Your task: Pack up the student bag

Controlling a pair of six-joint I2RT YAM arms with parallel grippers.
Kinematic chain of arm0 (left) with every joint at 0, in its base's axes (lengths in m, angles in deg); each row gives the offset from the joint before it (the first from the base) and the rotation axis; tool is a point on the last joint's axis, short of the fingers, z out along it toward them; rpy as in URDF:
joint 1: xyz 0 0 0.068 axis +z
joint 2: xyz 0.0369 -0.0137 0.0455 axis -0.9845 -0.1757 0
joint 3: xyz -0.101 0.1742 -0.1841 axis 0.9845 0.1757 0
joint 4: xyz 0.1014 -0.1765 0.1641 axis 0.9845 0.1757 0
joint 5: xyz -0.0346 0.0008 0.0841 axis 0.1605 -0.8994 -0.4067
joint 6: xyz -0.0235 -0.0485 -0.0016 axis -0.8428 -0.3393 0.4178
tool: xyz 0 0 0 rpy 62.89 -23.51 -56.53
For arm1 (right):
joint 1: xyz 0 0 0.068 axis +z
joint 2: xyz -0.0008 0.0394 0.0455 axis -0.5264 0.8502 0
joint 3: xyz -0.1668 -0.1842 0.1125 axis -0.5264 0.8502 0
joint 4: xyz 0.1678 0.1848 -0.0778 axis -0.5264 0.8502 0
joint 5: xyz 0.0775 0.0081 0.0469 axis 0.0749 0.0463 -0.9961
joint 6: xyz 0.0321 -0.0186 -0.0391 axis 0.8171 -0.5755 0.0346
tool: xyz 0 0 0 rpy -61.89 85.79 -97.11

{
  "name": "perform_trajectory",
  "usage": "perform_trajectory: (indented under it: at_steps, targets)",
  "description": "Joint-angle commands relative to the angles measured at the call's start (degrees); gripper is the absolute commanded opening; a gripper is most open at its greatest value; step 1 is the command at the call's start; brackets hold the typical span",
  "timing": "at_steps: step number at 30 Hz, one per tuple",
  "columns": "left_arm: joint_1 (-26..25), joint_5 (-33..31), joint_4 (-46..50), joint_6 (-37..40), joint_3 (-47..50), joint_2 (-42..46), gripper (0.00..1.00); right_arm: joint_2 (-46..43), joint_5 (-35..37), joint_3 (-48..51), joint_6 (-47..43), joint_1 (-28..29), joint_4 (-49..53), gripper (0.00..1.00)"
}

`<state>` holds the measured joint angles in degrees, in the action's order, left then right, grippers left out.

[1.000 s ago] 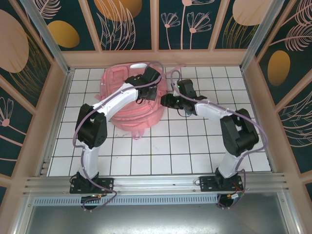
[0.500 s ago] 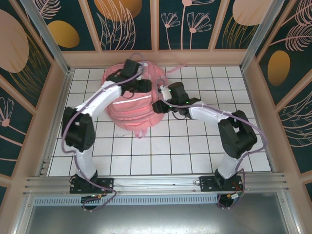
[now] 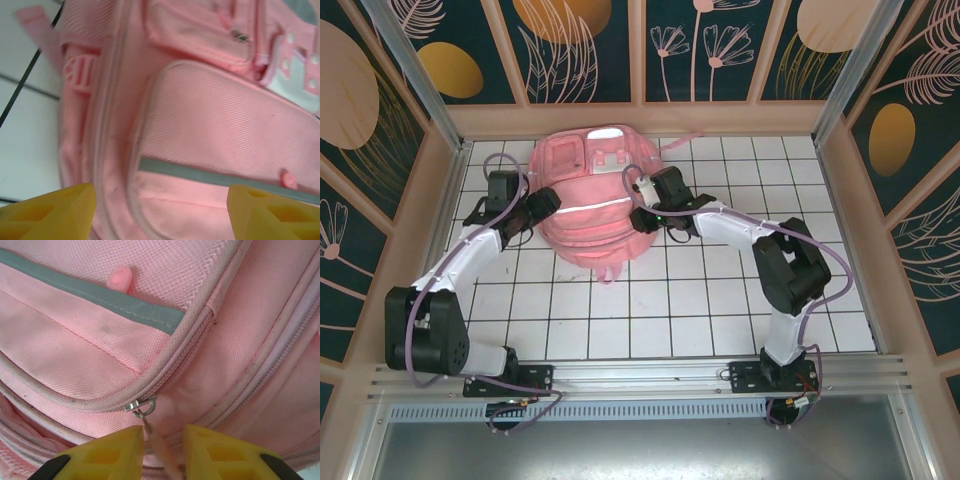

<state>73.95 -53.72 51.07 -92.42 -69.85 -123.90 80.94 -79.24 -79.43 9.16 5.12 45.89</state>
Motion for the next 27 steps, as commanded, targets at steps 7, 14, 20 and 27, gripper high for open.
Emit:
perform_trajectory:
  at_steps: [7, 14, 20, 27]
  targets:
    - [1.68, -8.93, -2.62, -4.58, 7.48, 6.53, 0.62, 1.36, 5.31, -3.08, -2.86, 1.04, 3.17, 0.13]
    - [1.72, -3.03, -8.44, -6.79, 13.22, 4.54, 0.4, -1.25, 3.09, -2.48, -3.87, 1.96, 4.54, 0.01]
    - [1.72, 1.47, -11.78, -5.9, 11.69, -0.21, 0.36, -3.24, 1.42, -1.29, -4.4, 2.66, 4.68, 0.0]
    - [1.72, -6.88, -8.94, -4.42, 5.45, -3.99, 0.31, -3.51, 1.94, -1.75, -4.42, 2.66, 5.16, 0.0]
